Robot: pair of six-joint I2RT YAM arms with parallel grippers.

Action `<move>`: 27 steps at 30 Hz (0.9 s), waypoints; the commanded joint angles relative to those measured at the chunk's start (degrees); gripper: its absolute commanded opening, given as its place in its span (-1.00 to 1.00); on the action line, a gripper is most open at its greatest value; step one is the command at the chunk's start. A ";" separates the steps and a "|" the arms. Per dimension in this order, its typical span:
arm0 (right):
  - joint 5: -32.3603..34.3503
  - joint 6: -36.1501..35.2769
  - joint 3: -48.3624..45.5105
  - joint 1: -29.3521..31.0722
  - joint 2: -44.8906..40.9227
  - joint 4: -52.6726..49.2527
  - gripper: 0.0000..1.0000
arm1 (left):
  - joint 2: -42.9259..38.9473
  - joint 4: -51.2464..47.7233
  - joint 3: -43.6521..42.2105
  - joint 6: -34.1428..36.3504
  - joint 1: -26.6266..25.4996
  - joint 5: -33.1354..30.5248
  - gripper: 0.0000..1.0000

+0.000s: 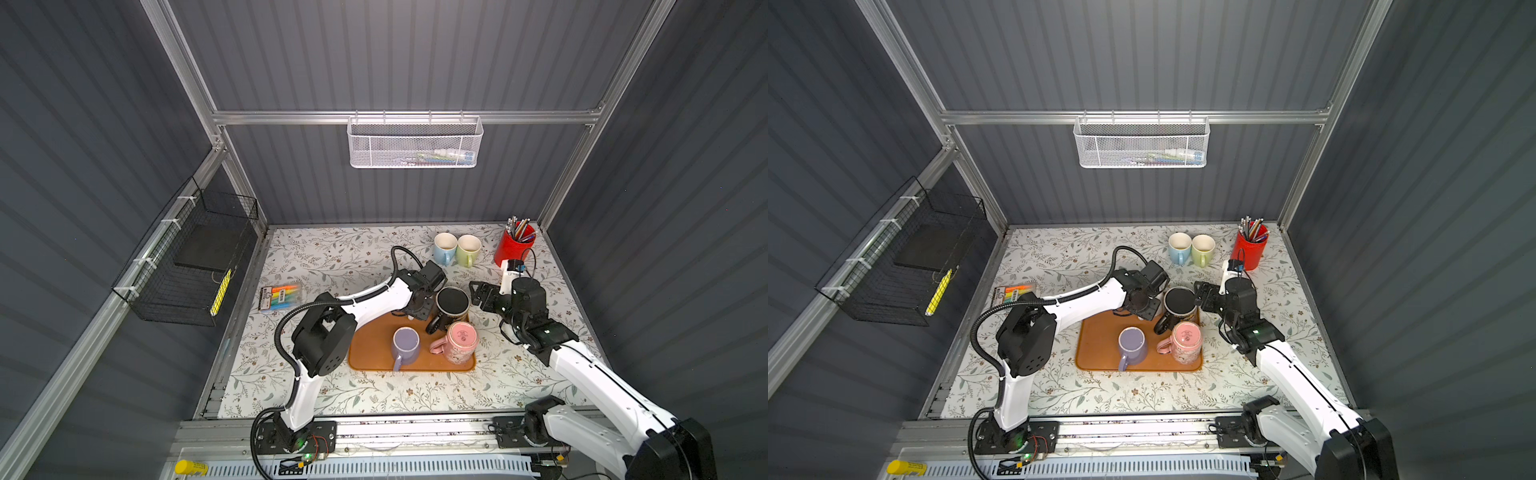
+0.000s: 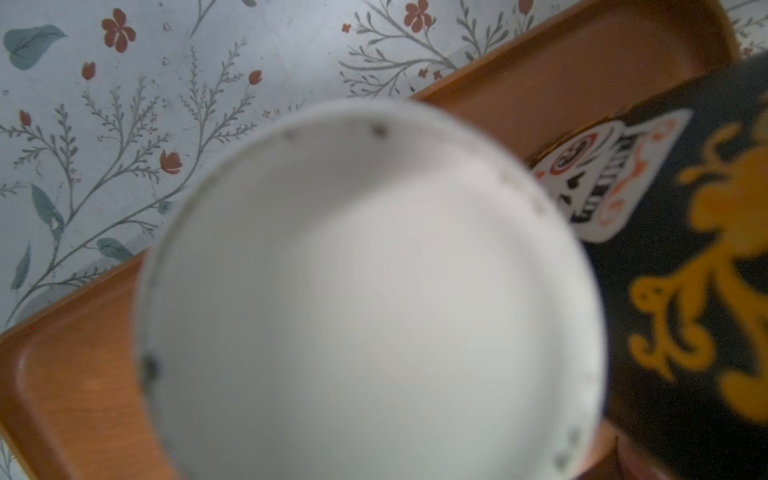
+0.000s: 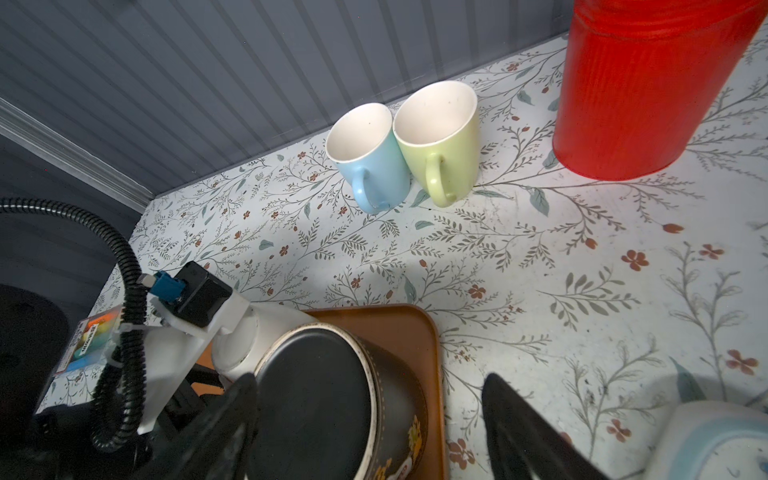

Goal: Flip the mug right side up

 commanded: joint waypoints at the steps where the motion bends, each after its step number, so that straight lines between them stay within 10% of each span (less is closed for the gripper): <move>1: -0.23 0.41 -0.53 -0.20 0.26 0.99 0.66 | 1.46 0.01 -0.02 0.93 0.36 -0.02 -0.36; 16: -0.42 0.45 -0.53 -0.25 0.07 0.81 0.66 | 1.06 -0.30 0.09 1.99 0.39 -0.31 -0.98; 27: -1.19 0.48 -0.02 -0.25 0.07 0.36 0.67 | -1.87 -0.32 -1.49 2.07 0.38 -2.57 -1.00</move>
